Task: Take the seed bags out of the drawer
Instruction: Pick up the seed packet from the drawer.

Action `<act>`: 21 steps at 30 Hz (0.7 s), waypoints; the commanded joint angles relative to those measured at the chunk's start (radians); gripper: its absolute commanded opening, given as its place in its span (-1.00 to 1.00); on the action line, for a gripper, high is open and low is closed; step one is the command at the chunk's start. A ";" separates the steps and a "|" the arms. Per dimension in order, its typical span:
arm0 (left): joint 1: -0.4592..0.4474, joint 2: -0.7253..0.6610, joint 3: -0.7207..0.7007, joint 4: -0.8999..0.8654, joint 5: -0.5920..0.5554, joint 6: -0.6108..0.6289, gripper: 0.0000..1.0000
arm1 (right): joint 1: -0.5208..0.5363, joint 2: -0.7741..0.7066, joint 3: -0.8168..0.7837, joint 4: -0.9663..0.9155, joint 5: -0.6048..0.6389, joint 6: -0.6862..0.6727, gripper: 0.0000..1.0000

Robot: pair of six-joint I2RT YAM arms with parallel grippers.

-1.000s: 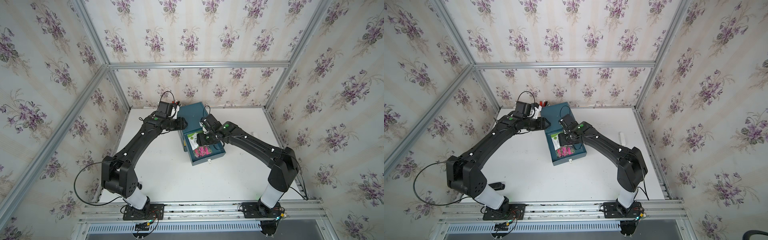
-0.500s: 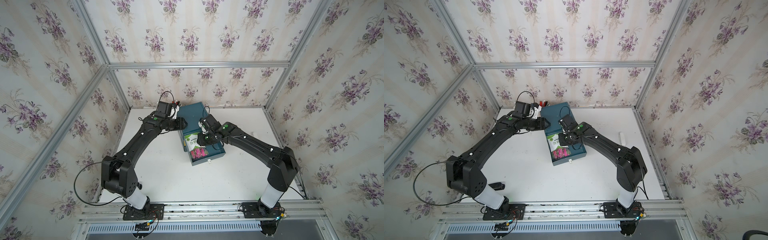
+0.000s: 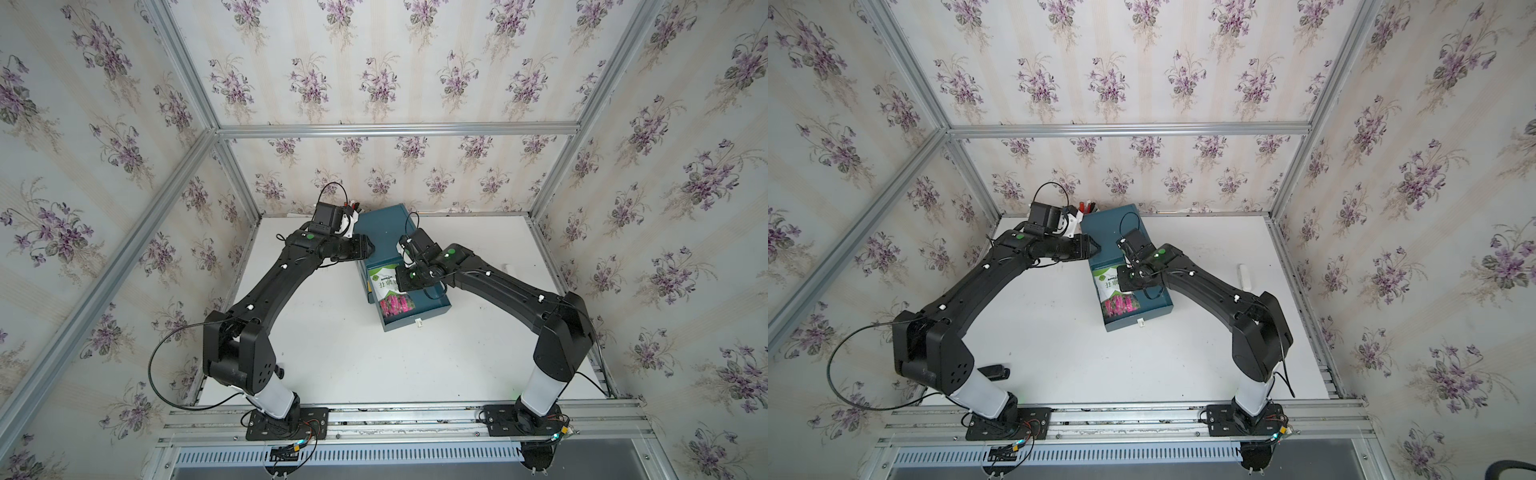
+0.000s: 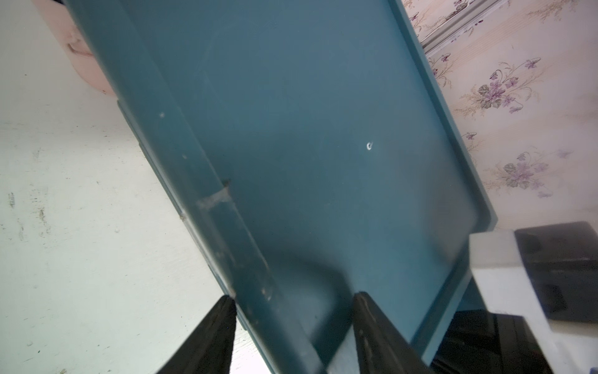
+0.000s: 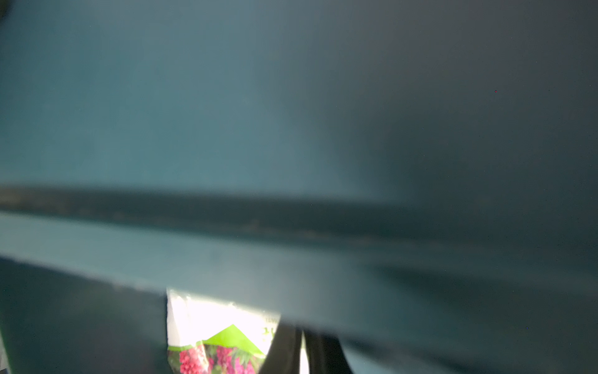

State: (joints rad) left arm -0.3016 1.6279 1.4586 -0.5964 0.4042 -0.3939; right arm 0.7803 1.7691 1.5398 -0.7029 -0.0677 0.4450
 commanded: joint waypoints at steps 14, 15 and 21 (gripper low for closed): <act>0.011 0.008 -0.018 -0.161 -0.055 0.041 0.20 | -0.003 -0.022 0.050 -0.041 0.039 -0.005 -1.00; 0.013 0.009 -0.018 -0.162 -0.057 0.042 0.20 | -0.007 -0.027 0.055 -0.049 0.037 -0.002 -1.00; 0.016 0.007 -0.024 -0.166 -0.064 0.052 0.20 | -0.021 -0.072 0.051 -0.067 0.026 0.015 -1.00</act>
State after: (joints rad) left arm -0.2878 1.6230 1.4490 -0.5926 0.4152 -0.3847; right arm 0.7643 1.7149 1.5871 -0.7475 -0.0441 0.4469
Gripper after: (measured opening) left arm 0.602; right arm 0.062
